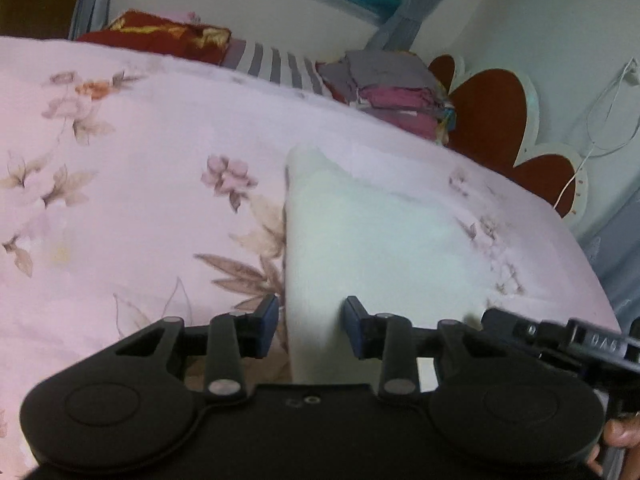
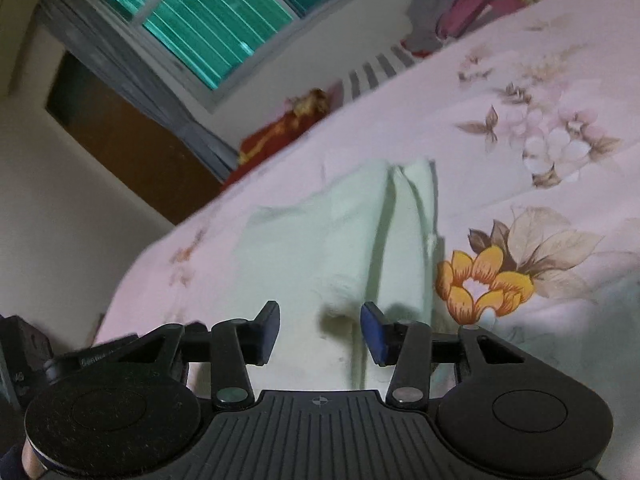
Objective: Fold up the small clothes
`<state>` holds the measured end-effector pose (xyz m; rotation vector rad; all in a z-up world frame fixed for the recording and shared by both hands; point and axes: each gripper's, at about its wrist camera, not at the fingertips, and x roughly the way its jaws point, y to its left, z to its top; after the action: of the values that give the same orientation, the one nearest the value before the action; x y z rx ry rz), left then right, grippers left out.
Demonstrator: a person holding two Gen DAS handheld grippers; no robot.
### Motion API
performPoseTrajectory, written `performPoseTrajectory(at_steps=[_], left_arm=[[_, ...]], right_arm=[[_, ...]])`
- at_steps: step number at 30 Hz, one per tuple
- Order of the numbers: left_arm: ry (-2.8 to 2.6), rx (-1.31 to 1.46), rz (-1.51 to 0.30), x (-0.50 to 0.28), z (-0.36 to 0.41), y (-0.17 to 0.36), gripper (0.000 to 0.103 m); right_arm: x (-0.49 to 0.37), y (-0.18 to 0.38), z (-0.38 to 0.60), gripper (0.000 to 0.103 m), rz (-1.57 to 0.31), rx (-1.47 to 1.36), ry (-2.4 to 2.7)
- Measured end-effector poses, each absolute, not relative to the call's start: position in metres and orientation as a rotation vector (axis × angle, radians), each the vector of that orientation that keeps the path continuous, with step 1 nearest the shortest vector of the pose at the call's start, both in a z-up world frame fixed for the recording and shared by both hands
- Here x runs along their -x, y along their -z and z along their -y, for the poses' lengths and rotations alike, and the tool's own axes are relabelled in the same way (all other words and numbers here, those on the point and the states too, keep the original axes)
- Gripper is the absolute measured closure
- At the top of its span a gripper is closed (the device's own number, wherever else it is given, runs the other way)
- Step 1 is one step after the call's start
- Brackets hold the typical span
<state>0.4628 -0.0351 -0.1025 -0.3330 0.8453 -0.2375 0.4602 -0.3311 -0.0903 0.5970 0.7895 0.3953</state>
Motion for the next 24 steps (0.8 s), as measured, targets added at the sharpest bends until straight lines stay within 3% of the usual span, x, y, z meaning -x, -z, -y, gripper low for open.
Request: performPoseTrajectory(at_steps=[10,13,14,15,16,24], left_arm=[[0.298,0.28,-0.876,-0.469,0.043,0.117,0.067],[0.315,0.282,-0.793,-0.471,0.033,0.107,0.067],[0.318,0.283,-0.781,-0.474,0.031,0.107,0.068],[0.33,0.273,-0.797,-0.479,0.032,0.109,0.068],[0.347,0.26,-0.81,-0.483,0.034,0.111,0.069],[0.424,0.221,-0.76,-0.476,0.05,0.088,0.074]], right_arm=[[-0.479,0.099,0.307,0.057,-0.868,-0.492,-0.388],[-0.486,0.102,0.302,0.057,-0.883,-0.471,-0.374],[-0.487,0.103,0.302,0.06,-0.885,-0.474,-0.374],[-0.489,0.104,0.3,0.082,-0.89,-0.47,-0.372],[-0.49,0.106,0.3,0.088,-0.902,-0.466,-0.374],[-0.477,0.075,0.309,0.093,-0.82,-0.413,-0.345]])
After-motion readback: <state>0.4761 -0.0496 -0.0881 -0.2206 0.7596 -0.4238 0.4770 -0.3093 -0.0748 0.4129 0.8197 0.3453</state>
